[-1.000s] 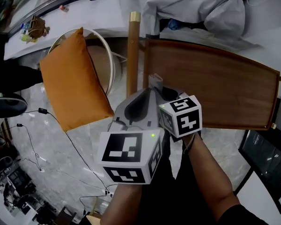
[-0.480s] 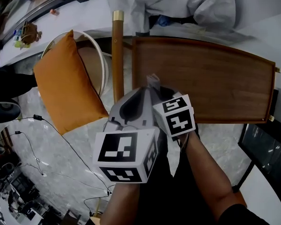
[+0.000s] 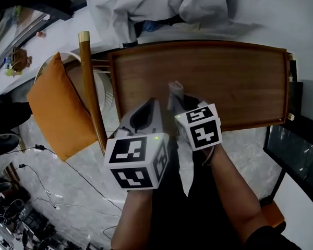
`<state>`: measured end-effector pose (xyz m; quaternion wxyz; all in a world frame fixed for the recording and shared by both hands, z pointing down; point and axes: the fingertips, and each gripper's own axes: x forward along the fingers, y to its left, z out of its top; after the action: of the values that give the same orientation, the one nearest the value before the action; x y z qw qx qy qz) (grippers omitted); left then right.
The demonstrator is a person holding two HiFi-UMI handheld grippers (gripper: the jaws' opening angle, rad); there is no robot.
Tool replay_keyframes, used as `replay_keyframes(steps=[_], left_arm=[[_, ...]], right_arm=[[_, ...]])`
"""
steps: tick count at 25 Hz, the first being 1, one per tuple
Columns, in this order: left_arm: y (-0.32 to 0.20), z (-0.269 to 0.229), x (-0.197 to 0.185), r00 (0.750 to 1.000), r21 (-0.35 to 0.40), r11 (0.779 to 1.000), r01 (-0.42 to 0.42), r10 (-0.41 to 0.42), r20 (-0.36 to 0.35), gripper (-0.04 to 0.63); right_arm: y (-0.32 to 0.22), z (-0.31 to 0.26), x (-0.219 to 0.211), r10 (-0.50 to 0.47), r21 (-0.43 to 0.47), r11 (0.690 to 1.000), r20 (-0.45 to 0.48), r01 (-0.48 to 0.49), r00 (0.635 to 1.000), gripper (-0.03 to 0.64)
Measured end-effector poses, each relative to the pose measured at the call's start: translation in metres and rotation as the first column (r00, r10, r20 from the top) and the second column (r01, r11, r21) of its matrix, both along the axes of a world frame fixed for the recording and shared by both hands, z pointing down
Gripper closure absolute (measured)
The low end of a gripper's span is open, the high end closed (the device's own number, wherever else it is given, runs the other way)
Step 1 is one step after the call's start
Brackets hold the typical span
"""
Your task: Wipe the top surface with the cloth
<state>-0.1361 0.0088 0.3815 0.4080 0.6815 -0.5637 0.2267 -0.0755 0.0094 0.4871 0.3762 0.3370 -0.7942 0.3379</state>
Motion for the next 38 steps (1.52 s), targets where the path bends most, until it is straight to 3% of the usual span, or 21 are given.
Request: replay_keyframes(steps=[38], left_arm=[[-0.031,0.035,0.237,0.974,-0.053,0.974,-0.222,0.219,-0.050,0.584]], right_arm=[[-0.046,-0.013,0.262,0.193,0.075,0.980,-0.116,-0.185,0.974,0.580]])
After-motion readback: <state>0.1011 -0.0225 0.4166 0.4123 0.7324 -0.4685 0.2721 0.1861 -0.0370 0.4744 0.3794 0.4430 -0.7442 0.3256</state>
